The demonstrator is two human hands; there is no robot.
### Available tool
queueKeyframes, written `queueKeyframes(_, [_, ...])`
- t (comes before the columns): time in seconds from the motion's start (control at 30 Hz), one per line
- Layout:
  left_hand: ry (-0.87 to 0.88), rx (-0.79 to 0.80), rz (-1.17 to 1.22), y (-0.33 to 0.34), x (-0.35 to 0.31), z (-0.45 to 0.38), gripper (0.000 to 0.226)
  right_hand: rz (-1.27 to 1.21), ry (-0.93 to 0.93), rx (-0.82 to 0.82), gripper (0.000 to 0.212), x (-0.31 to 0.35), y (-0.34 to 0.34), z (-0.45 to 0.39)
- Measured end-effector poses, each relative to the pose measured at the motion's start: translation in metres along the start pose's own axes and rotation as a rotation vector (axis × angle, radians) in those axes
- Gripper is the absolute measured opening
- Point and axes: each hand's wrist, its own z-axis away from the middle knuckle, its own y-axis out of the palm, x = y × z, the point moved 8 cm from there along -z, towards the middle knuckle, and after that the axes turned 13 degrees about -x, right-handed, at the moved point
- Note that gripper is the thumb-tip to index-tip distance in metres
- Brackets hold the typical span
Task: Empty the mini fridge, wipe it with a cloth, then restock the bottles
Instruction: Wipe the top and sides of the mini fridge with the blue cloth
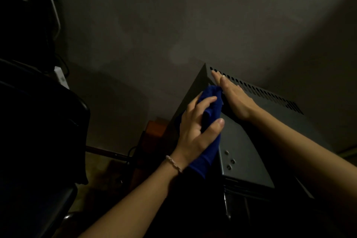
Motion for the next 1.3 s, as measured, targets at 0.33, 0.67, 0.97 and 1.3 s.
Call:
queueKeyframes(0.33, [-0.163, 0.016, -0.011, 0.029, 0.085, -0.103, 0.077, -0.049, 0.071, -0.009, 0.073, -0.001, -0.001, -0.002])
queueKeyframes(0.67, [-0.357, 0.052, -0.070, 0.012, 0.124, -0.064, 0.054, 0.061, 0.053, 0.084, 0.092, 0.003, 0.003, -0.005])
queueKeyframes(0.97, [-0.230, -0.037, -0.093, -0.031, 0.047, 0.093, 0.046, 0.167, 0.085, 0.093, 0.083, 0.000, 0.006, -0.002])
queueKeyframes(1.3, [-0.025, -0.036, 0.013, -0.010, -0.021, 0.049, 0.047, 0.169, 0.089, 0.089, 0.067, -0.009, 0.007, -0.006])
